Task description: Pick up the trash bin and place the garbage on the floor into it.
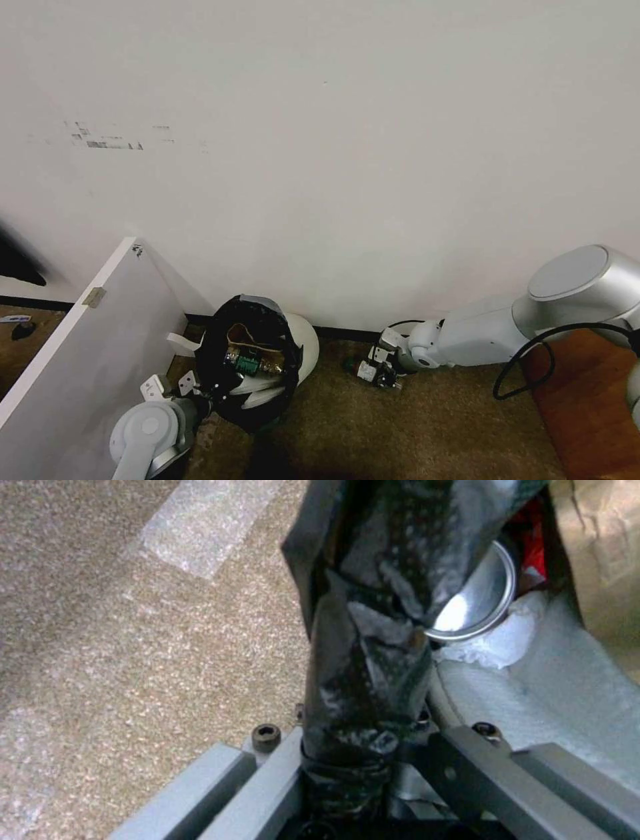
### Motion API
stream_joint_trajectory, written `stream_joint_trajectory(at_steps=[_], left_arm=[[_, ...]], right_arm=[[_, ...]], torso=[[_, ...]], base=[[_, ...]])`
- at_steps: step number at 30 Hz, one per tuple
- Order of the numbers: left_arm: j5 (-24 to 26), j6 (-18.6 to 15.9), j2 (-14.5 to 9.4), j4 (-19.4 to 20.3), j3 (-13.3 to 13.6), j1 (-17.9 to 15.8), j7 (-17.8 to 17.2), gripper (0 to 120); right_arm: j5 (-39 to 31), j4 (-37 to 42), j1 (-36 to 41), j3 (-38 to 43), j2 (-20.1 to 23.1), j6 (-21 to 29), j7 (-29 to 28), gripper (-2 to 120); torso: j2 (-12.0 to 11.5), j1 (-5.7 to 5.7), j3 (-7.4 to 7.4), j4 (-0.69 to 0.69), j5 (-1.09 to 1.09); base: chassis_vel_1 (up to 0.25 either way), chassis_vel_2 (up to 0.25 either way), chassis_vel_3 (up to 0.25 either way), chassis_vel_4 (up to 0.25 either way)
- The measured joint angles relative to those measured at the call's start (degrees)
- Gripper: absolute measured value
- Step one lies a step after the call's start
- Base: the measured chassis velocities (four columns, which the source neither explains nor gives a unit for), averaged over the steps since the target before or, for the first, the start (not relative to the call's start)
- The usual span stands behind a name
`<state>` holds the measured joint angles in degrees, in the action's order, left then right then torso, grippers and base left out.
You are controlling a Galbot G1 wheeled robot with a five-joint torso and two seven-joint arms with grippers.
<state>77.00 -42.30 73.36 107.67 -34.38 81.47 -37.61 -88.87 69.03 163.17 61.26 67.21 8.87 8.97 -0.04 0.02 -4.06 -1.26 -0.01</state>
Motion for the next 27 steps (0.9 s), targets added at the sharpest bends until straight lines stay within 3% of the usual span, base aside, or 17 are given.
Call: stream_joint_trajectory(at_steps=[13, 25, 27], left_arm=[[0.0, 0.1, -0.1, -0.1, -0.7, 0.1, 0.5, 0], [0.0, 0.2, -0.2, 0.8, -0.3, 0.4, 0.3, 0], [-3.3, 0.3, -0.6, 2.3, 0.5, 1.1, 0.3, 0]], right_arm=[[0.2, 7.1, -3.4, 0.9, -3.8, 0.4, -3.8, 25], [1.8, 14.2, -7.8, 1.8, -11.0, 1.1, -6.2, 25], [2.5, 15.9, -8.6, 1.9, -12.9, 1.1, -6.5, 25]], torso=[[0.0, 0.0, 0.01, 0.05, -0.01], [0.0, 0.0, 0.01, 0.03, -0.03], [0.0, 0.0, 0.02, -0.03, -0.02]], base=[[0.0, 0.0, 0.0, 0.0], [0.0, 0.0, 0.0, 0.0], [0.0, 0.0, 0.0, 0.0]])
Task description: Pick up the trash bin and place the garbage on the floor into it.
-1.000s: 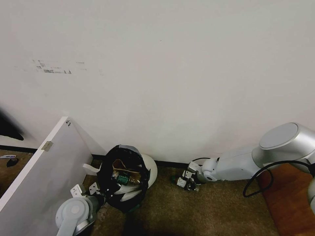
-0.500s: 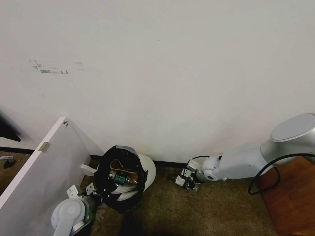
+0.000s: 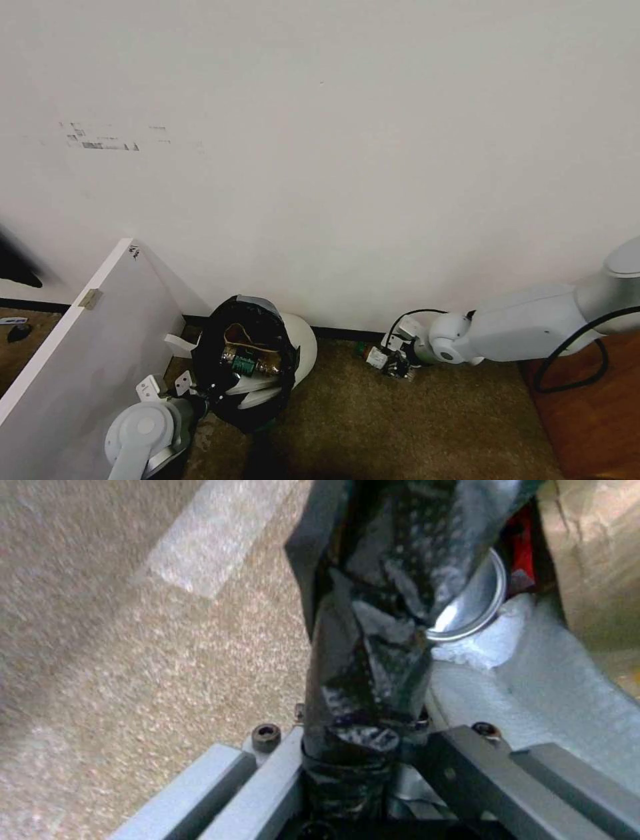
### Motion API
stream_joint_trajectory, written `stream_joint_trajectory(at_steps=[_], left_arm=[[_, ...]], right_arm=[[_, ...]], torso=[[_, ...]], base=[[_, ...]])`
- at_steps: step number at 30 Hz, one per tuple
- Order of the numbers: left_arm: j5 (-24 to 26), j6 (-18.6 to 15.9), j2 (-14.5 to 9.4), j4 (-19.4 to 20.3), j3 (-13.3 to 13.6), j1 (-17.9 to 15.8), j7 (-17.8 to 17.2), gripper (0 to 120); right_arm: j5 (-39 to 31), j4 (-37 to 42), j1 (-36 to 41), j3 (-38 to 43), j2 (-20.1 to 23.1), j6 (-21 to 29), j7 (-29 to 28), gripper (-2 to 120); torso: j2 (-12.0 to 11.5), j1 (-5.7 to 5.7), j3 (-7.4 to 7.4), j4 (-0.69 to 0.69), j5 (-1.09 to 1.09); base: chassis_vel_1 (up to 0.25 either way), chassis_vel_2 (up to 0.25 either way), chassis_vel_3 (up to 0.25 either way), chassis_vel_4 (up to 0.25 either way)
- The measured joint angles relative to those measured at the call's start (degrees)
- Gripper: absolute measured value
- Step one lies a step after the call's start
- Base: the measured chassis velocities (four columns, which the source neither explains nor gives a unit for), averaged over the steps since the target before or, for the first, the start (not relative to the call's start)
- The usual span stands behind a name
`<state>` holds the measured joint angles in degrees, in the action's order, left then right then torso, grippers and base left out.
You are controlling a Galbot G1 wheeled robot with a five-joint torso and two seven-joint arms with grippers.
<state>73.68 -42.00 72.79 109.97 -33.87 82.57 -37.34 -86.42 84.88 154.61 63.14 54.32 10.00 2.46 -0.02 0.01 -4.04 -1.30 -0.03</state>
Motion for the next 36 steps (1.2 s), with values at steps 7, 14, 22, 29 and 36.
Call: stream_joint_trajectory(at_steps=[7, 14, 22, 29, 36], left_arm=[[-1.2, 0.3, 0.2, 2.6, 0.7, 1.5, -2.7, 0], [-1.6, 0.3, 0.0, 5.1, 0.8, 3.0, -4.6, 0], [-0.9, 0.0, 0.0, 7.6, 1.0, 3.7, -6.3, 0], [-0.4, -0.2, -0.1, 9.9, 1.6, 4.8, -7.2, 0], [-0.4, -0.4, -0.5, 11.7, 1.9, 6.2, -7.6, 0]], right_arm=[[0.5, 1.8, -0.8, 0.7, -2.2, 0.1, -0.5, 25], [1.7, 4.6, -2.0, 1.5, -5.0, 0.2, -0.7, 25], [2.5, 6.5, -2.7, 2.3, -7.0, 0.3, -0.6, 25], [3.5, 9.1, -4.3, 2.6, -9.8, 0.3, -0.4, 25], [4.5, 11.7, -6.2, 2.4, -12.6, 0.3, -0.1, 25]], torso=[[0.0, 0.0, 0.0, 0.04, 0.01], [0.0, 0.0, -0.01, 0.08, 0.03], [0.0, 0.0, -0.01, 0.1, 0.04], [0.0, 0.0, 0.0, 0.07, 0.03], [0.0, -0.01, 0.0, 0.07, 0.03]], base=[[0.0, 0.0, 0.0, 0.0], [0.0, 0.0, 0.0, 0.0], [0.0, 0.0, 0.0, 0.0], [0.0, 0.0, 0.0, 0.0], [0.0, 0.0, 0.0, 0.0]])
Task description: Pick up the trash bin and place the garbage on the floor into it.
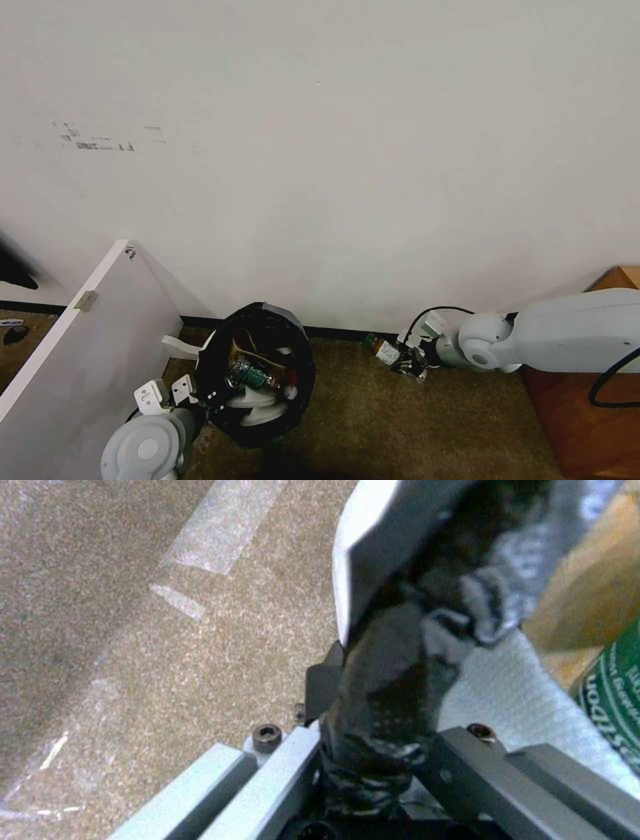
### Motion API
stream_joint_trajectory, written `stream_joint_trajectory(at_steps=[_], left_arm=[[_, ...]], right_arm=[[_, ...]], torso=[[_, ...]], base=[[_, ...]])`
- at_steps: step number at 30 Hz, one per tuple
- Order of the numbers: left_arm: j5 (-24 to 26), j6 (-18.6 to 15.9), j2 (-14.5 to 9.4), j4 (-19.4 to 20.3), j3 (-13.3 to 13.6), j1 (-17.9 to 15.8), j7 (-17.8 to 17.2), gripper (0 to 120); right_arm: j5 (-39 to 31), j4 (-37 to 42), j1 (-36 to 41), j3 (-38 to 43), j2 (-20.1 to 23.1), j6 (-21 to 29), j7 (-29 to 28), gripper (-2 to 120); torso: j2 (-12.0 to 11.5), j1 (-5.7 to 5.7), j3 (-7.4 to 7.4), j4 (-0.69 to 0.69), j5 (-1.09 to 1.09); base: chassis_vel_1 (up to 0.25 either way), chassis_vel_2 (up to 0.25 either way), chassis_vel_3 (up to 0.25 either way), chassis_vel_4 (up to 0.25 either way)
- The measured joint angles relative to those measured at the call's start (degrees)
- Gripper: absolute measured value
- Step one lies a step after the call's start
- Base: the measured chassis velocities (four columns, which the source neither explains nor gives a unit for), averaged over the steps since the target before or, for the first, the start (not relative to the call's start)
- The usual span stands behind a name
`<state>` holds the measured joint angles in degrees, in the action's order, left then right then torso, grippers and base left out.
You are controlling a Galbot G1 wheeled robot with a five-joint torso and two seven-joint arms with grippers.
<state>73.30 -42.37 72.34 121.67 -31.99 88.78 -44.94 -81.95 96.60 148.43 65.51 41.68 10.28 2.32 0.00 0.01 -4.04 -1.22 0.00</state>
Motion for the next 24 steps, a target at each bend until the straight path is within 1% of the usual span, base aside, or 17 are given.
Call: stream_joint_trajectory(at_steps=[2, 6, 8, 9, 11, 13, 14, 17, 19, 24], left_arm=[[0.0, 0.0, -0.2, 0.9, -0.1, 0.8, -0.1, 0], [0.0, 0.0, -0.4, 1.5, -0.1, 1.2, -0.1, 0], [-0.1, 0.0, -0.5, 1.8, 0.0, 1.3, -0.2, 0], [-0.1, 0.0, -0.5, 1.8, 0.0, 1.3, -0.2, 0], [-0.3, 0.1, -0.5, 1.8, 0.4, 1.3, -0.2, 0], [-0.4, 0.1, -0.5, 1.8, 0.5, 1.3, -0.2, 0], [-0.6, 0.1, -0.4, 1.8, 0.8, 1.3, -0.2, 0], [-0.7, 0.1, -0.4, 1.8, 1.1, 1.2, -0.2, 0], [-1.0, 0.1, -0.2, 1.8, 1.4, 1.1, -0.2, 0], [-1.2, 0.2, -0.1, 1.7, 1.6, 1.0, -0.2, 0]], right_arm=[[0.4, 1.9, -1.4, -0.5, -1.7, -0.1, 0.1, 25], [0.6, 3.5, -2.9, -0.7, -3.3, -0.1, 0.1, 25], [0.7, 5.3, -4.4, -0.9, -5.2, -0.1, -0.2, 25], [0.7, 5.3, -4.4, -0.9, -5.2, -0.1, -0.2, 25], [0.7, 7.0, -6.0, -1.3, -6.9, -0.1, -0.4, 25], [0.8, 7.6, -6.5, -1.5, -7.6, 0.0, -0.5, 25], [0.8, 8.9, -7.7, -2.0, -8.8, 0.1, -0.8, 25], [0.8, 9.9, -8.6, -2.2, -9.8, 0.2, -1.0, 25], [0.8, 11.5, -9.9, -2.6, -11.4, 0.3, -1.4, 25], [0.8, 13.6, -11.6, -3.0, -13.3, 0.6, -1.8, 25]], torso=[[0.0, 0.0, 0.0, -0.01, 0.0], [0.0, 0.0, 0.0, 0.0, 0.0], [0.0, 0.0, 0.0, 0.0, 0.0], [0.0, 0.0, 0.0, 0.0, 0.0], [0.0, 0.0, 0.0, 0.0, -0.01], [0.0, 0.0, 0.0, 0.0, 0.0], [0.0, 0.0, 0.0, -0.01, 0.0], [0.0, 0.0, 0.0, -0.01, 0.0], [0.0, 0.0, 0.0, 0.0, -0.01], [0.0, 0.0, 0.0, -0.01, 0.0]], base=[[0.0, 0.0, 0.0, 0.0], [0.0, 0.0, 0.0, 0.0], [0.0, 0.0, 0.0, 0.0], [0.0, 0.0, 0.0, 0.0], [0.0, 0.0, 0.0, 0.0], [0.0, 0.0, 0.0, 0.0], [0.0, 0.0, 0.0, 0.0], [0.0, 0.0, 0.0, 0.0], [0.0, 0.0, 0.0, 0.0], [0.0, 0.0, 0.0, 0.0]])
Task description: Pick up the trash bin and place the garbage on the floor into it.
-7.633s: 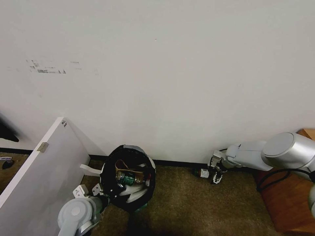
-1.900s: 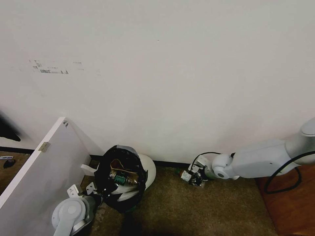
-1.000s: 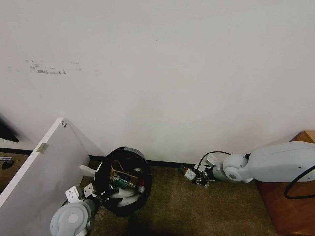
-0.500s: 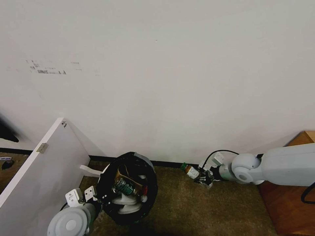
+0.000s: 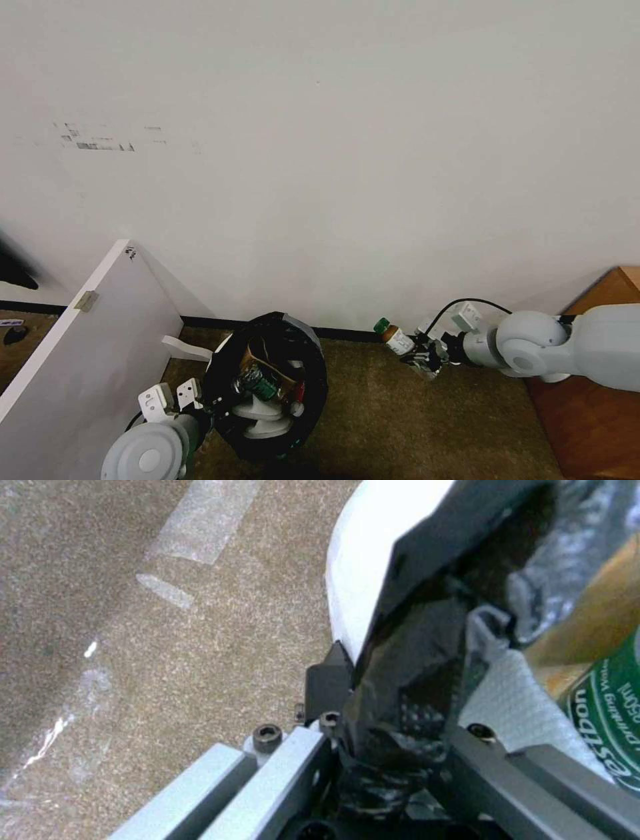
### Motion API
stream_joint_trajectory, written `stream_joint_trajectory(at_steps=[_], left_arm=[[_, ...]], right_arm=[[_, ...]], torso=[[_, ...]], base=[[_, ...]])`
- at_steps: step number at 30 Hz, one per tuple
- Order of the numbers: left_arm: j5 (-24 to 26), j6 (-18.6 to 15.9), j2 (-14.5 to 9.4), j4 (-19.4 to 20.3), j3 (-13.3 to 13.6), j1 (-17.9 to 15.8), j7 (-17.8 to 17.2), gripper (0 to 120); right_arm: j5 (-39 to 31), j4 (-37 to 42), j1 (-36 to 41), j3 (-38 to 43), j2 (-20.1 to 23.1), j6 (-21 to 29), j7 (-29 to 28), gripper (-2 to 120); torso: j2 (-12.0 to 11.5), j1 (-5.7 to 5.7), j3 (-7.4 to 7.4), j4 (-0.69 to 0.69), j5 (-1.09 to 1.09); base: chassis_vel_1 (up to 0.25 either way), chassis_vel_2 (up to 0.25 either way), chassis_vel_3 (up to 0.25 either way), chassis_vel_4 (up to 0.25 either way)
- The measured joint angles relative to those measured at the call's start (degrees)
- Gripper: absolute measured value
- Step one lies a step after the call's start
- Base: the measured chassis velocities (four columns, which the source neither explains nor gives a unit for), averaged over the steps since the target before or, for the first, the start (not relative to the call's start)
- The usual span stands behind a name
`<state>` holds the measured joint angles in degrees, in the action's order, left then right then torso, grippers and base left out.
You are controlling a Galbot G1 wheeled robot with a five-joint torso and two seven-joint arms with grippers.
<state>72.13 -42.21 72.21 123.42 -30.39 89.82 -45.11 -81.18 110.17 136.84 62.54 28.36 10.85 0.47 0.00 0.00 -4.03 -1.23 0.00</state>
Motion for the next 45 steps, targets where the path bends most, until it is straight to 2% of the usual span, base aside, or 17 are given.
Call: stream_joint_trajectory(at_steps=[16, 20, 32, 41, 45], left_arm=[[-1.1, 0.1, 0.9, -0.3, 1.2, -0.3, 0.1, 0], [-1.1, 0.1, 0.7, -0.3, 1.4, -0.3, 0.1, 0], [-0.6, 0.1, -0.7, 0.7, 2.3, 0.3, -1.5, 0], [-0.2, 0.1, -2.8, 0.8, 2.5, 1.1, -1.1, 0], [0.1, 0.2, -3.6, 1.0, 3.1, 1.1, -1.4, 0]], right_arm=[[0.0, 9.3, -6.0, -2.2, -6.3, 1.4, -2.0, 25], [-0.3, 10.5, -6.8, -2.4, -6.8, 1.4, -2.3, 25], [-1.3, 16.9, -12.0, -2.3, -11.2, 1.5, -2.9, 25], [-1.1, 18.9, -12.3, -1.4, -11.8, 0.4, -2.7, 25], [-0.4, 19.5, -12.7, -0.7, -11.7, -1.0, -0.5, 25]], torso=[[0.0, 0.0, 0.0, 0.0, 0.0], [0.0, 0.0, 0.0, 0.01, 0.0], [0.0, 0.0, 0.0, 0.0, 0.0], [0.0, 0.0, -0.01, 0.0, -0.01], [0.0, 0.0, -0.01, 0.0, -0.01]], base=[[0.0, 0.0, 0.0, 0.0], [0.0, 0.0, 0.0, 0.0], [0.0, 0.0, 0.0, 0.0], [0.0, 0.0, 0.0, 0.0], [0.0, 0.0, 0.0, 0.0]])
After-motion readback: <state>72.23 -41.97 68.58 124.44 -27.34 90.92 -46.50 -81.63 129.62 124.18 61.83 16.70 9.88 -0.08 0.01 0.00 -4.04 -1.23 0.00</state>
